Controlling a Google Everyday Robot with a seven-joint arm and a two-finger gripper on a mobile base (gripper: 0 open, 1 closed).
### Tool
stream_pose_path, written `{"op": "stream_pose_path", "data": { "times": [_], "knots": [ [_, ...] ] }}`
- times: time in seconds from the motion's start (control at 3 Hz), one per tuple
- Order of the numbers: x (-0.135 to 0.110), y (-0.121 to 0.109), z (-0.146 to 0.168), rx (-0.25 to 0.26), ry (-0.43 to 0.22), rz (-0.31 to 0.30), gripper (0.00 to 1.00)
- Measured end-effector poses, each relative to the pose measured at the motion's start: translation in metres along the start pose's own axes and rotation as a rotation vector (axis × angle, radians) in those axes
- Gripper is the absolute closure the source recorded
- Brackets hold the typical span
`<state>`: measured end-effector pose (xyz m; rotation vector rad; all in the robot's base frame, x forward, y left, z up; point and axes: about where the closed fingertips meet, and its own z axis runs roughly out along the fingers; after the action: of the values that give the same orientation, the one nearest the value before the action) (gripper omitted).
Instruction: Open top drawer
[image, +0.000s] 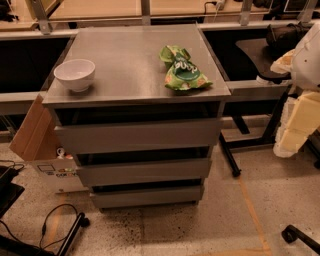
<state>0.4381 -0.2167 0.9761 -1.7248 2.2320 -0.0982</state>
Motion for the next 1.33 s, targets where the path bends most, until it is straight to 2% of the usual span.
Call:
{"op": "stream_pose_path", "data": {
  "times": [0.33,0.67,1.0,1.33],
  "knots": [
    [0.0,0.0,0.0,0.0,0.0,0.0,0.0],
    [0.002,0.002,0.019,0.021,-0.027,0.008,0.0],
    [0.002,0.012,0.072,0.035,-0.049,-0.014,0.0],
    [-0.006,0.013,0.144,0.041,-0.061,-0.059,0.0]
  ]
}}
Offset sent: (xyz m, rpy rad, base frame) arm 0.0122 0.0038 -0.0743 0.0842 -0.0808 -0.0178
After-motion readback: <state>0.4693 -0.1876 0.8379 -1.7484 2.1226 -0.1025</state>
